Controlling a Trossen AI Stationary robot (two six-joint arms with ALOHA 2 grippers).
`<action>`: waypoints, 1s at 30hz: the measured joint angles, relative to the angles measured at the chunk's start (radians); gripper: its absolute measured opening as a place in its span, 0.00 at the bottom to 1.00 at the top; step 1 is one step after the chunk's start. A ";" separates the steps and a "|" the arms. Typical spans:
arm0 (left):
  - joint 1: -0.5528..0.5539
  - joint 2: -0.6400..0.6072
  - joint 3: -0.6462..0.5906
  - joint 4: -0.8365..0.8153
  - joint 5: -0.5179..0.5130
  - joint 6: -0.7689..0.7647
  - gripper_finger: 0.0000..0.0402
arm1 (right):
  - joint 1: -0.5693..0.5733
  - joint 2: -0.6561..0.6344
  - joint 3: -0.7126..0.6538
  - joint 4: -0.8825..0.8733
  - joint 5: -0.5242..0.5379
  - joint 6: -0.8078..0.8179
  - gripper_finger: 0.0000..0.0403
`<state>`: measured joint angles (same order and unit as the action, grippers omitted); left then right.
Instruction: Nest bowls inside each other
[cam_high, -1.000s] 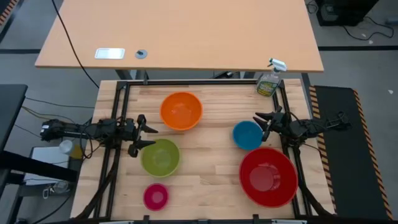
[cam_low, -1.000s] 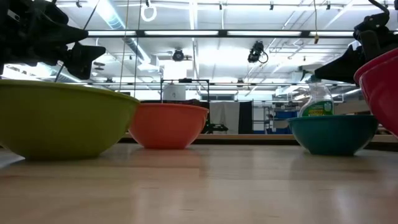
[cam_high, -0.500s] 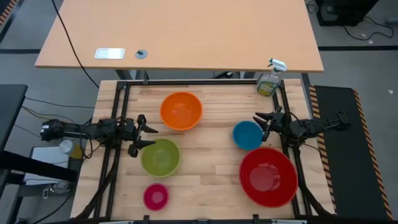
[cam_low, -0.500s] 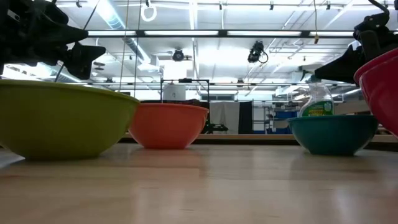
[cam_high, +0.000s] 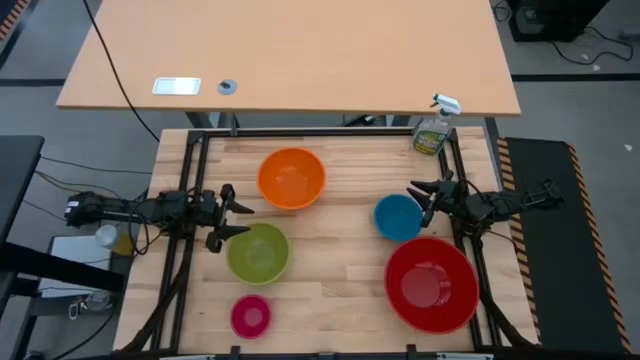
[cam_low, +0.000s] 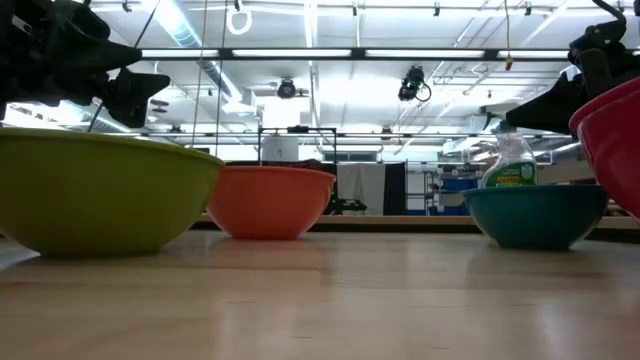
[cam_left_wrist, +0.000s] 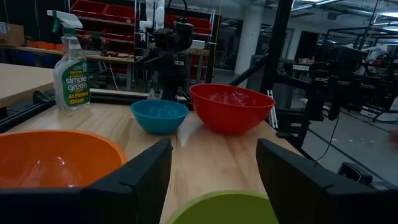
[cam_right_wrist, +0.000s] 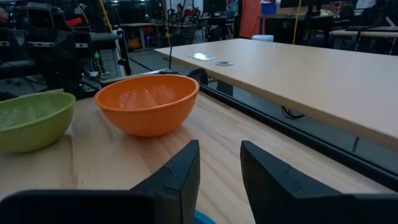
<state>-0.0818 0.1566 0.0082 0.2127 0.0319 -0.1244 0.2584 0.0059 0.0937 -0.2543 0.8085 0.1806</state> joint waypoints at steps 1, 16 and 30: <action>0.000 0.000 0.000 0.000 0.000 0.000 0.59 | 0.000 0.000 0.000 0.000 0.000 0.000 0.31; 0.000 0.000 0.000 0.109 -0.083 -0.110 0.59 | -0.003 0.004 0.000 0.209 0.156 0.030 0.31; 0.000 0.026 0.121 0.148 -0.117 -0.114 0.59 | -0.103 0.302 0.135 0.736 -0.248 -0.040 0.31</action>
<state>-0.0814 0.1826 0.1292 0.3610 -0.0853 -0.2388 0.1550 0.3081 0.2285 0.4814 0.5609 0.1406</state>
